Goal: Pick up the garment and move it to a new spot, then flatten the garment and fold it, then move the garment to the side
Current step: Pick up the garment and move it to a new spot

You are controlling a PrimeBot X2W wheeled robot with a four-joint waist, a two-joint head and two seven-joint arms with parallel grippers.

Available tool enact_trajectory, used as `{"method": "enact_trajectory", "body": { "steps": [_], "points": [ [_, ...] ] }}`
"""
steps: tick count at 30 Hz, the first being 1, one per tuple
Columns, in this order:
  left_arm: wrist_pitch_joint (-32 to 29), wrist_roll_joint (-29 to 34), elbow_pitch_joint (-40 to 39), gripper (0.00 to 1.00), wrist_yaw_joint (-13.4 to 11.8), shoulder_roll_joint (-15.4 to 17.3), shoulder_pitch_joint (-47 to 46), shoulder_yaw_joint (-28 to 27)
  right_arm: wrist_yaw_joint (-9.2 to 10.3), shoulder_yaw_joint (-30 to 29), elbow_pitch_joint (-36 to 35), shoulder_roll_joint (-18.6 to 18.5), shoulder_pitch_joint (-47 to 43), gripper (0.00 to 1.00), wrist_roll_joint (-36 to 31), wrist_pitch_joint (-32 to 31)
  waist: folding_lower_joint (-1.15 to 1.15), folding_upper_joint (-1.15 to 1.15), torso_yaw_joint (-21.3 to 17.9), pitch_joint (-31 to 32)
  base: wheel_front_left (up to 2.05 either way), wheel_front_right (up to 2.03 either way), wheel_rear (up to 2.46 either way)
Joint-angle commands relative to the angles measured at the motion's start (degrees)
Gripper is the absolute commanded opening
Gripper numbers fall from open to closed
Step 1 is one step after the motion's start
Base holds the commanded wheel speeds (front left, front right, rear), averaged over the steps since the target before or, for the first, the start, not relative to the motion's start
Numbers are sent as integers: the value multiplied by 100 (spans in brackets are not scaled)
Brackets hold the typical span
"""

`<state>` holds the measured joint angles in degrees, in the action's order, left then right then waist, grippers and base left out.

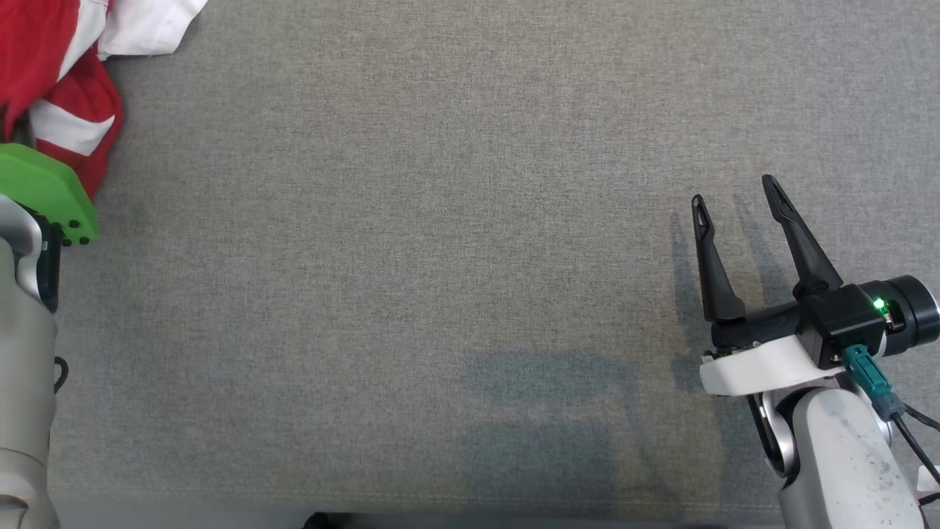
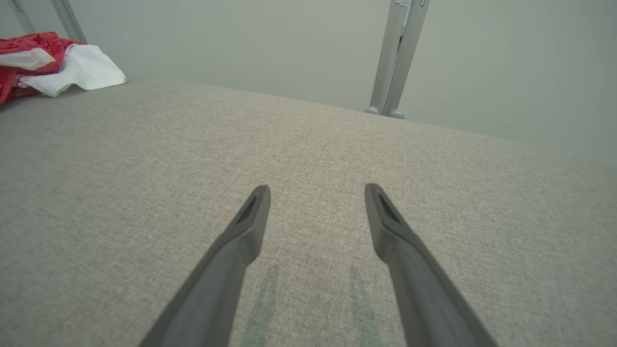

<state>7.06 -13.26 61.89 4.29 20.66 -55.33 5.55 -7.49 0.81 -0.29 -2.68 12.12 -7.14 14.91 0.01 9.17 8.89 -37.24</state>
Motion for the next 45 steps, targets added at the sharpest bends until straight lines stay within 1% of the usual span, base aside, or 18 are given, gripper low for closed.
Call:
{"method": "enact_trajectory", "body": {
  "steps": [1,4,10,15,19,22,25,28,31,35,36,41,45],
  "points": [
    [104,-19,52,0,-18,66,-148,0,0,9,-14,-17,64,100,-6,16,-1,0,4,2,0,0,0],
    [269,-33,131,0,-3,70,-250,16,0,25,24,-17,77,100,19,17,-1,0,18,54,0,0,0],
    [496,1,196,0,25,231,-497,71,0,82,121,-17,87,100,175,17,-1,0,18,338,0,0,0],
    [627,52,53,0,113,373,-711,169,0,132,210,-17,57,100,355,17,-1,0,-19,699,0,0,0],
    [688,161,-174,0,183,458,-855,362,0,142,284,-17,-22,100,509,17,-1,0,-84,1044,0,0,0],
    [714,198,-381,0,230,454,-928,506,0,123,338,-18,-91,100,595,17,-1,0,-164,1308,0,0,0],
    [724,164,-628,0,277,349,-953,656,0,74,367,-16,-165,100,678,17,-1,0,-257,1559,0,0,0],
    [705,135,-939,0,308,252,-920,852,0,17,377,-17,-202,100,769,17,-1,0,-360,1770,0,0,0],
    [601,-49,-1257,0,317,80,-767,1013,0,-81,409,-17,-305,100,871,16,-1,0,-476,1973,0,0,0],
    [393,-415,-1902,0,319,-90,-510,1472,0,-154,423,-16,-360,100,959,12,-1,0,-650,2203,0,0,0],
    [393,-415,-1902,0,319,-90,-510,1472,0,-154,423,-16,-360,100,959,12,-1,0,-650,2203,0,0,0],
    [85,-930,-2937,0,321,-131,-119,2073,0,-205,394,-17,-470,100,1006,12,-1,0,-868,2385,0,0,0],
    [-179,-1299,-3766,0,321,-81,198,2458,0,-233,400,-16,-540,100,1008,12,-1,0,-1036,2434,0,0,0]
  ]
}}
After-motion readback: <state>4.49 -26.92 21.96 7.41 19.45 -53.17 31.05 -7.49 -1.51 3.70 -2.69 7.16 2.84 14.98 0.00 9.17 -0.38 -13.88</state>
